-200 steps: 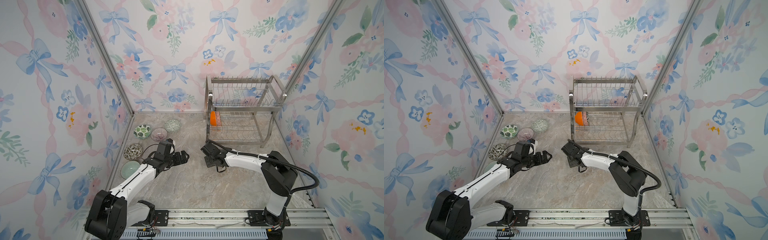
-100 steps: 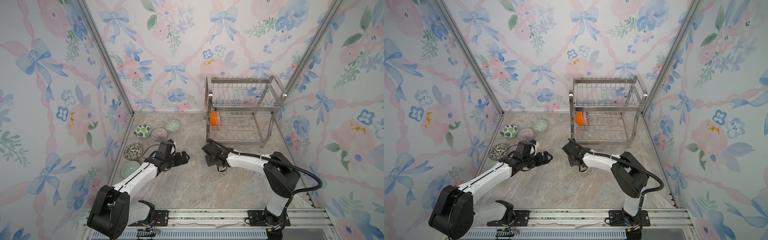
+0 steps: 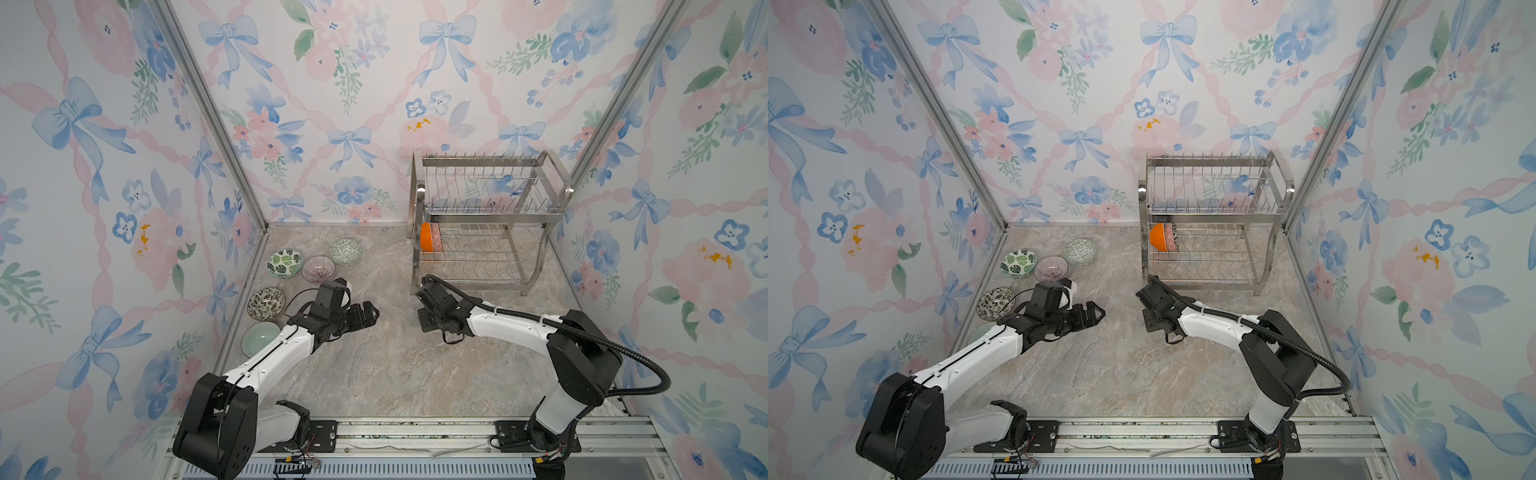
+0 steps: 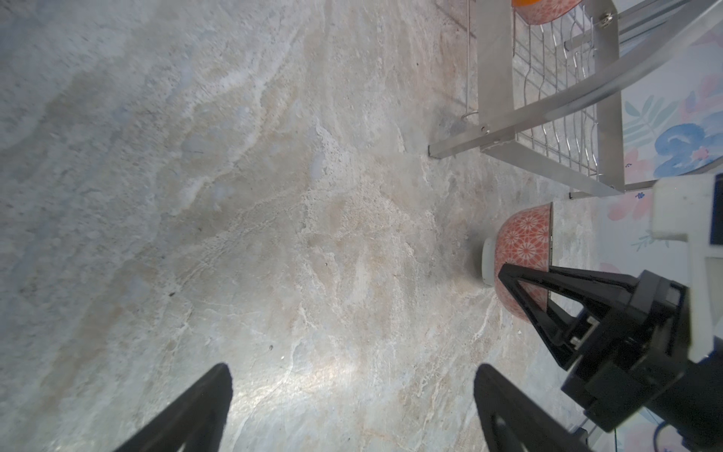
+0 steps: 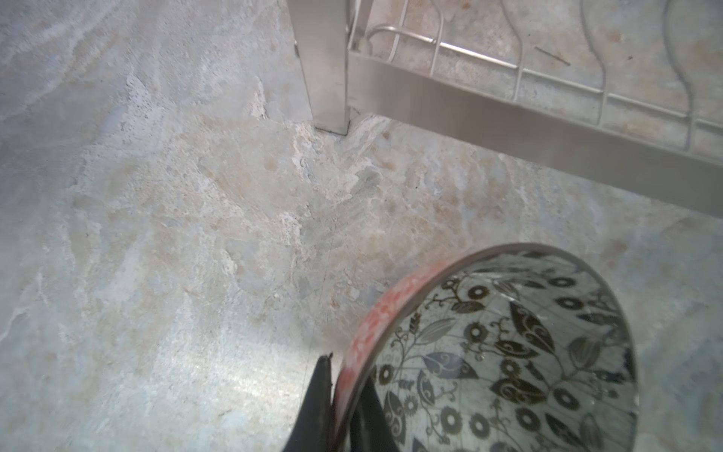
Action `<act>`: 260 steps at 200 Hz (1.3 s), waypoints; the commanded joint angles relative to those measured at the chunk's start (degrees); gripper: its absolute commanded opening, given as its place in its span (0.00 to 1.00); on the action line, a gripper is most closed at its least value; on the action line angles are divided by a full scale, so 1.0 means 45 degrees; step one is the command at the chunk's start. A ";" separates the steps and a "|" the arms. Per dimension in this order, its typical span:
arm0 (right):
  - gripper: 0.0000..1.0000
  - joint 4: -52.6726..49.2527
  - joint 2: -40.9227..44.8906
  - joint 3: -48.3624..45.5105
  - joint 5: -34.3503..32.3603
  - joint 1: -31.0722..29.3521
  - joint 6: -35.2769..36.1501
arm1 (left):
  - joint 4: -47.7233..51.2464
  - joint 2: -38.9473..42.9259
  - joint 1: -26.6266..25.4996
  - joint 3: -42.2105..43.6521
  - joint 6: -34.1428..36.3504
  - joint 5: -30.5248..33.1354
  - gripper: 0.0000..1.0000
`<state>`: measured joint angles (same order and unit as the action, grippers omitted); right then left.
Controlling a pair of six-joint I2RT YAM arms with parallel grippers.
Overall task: Load the bowls into the dish rack
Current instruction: 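Lower the right gripper onto the black-leaf bowl's rim and grasp it, then lift the black-leaf bowl with the right gripper and carry it into the rack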
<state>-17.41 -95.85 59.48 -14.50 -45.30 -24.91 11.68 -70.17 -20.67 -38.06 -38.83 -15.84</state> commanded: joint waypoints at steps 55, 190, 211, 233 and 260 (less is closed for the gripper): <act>0.01 0.2463 0.3218 -0.1546 0.1043 0.1161 0.0088 | -0.0098 -0.0448 -0.2007 -0.1623 0.1032 0.1402 0.98; 0.00 0.6506 0.4993 -0.3213 0.3588 0.4183 -0.0259 | -0.3980 -0.2182 -0.5210 -0.2791 0.4033 0.4166 0.98; 0.00 0.7104 0.4901 -0.3278 0.3744 0.4498 -0.0111 | -0.4470 -0.2680 -0.5439 -0.3145 0.4944 0.4422 0.98; 0.00 0.7956 0.4619 -0.3298 0.4060 0.4985 -0.0110 | -0.4452 -0.3471 -0.5617 -0.3817 0.5868 0.4647 0.98; 0.00 0.8818 0.4086 -0.3181 0.4620 0.5621 -0.0132 | -0.4220 -0.4511 -0.5719 -0.4696 0.6739 0.4714 0.98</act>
<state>13.80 -75.50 44.84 3.53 -22.46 -26.15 -6.33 -87.11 -45.82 -55.42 -14.79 3.73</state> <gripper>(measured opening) 0.109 0.980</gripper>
